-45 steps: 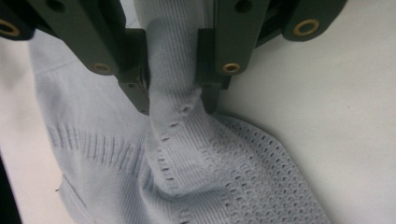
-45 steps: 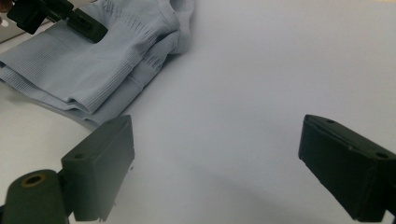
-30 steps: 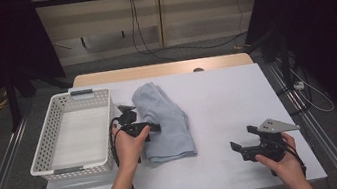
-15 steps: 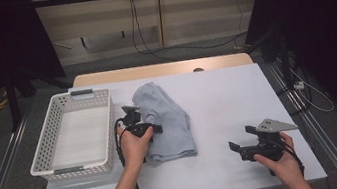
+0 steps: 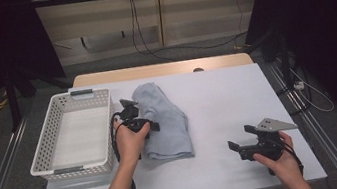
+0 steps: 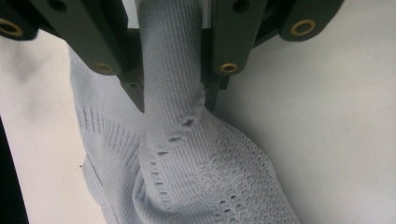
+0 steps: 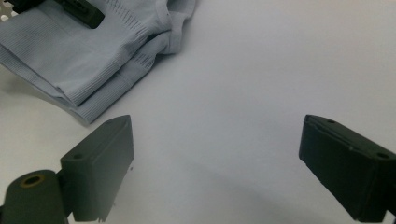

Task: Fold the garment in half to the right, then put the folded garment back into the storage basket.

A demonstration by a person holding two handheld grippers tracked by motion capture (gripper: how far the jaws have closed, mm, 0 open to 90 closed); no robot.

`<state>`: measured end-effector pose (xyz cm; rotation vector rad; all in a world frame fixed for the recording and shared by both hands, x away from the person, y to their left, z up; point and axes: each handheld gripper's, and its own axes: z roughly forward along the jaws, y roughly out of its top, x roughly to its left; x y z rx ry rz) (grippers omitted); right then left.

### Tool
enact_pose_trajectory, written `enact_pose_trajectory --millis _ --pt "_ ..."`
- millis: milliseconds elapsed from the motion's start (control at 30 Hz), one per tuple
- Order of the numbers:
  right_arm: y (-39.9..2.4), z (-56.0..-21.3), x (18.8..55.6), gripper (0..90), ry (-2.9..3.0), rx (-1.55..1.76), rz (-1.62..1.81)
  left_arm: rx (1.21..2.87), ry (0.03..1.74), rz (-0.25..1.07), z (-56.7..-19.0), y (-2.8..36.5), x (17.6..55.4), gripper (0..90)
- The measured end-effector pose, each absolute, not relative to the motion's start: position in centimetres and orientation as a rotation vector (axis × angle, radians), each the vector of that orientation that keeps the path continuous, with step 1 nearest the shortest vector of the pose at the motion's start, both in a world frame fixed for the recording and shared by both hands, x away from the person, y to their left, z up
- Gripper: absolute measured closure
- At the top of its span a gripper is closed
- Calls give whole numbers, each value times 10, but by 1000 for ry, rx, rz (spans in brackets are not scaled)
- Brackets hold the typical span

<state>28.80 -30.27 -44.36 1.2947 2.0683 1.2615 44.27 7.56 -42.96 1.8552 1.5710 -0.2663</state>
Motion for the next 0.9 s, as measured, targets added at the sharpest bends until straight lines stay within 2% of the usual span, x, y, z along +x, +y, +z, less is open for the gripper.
enact_pose_trajectory --millis 900 --pt "-297 -441 293 81 2067 1276 1300 2051 1589 -234 -394 81 454 733"
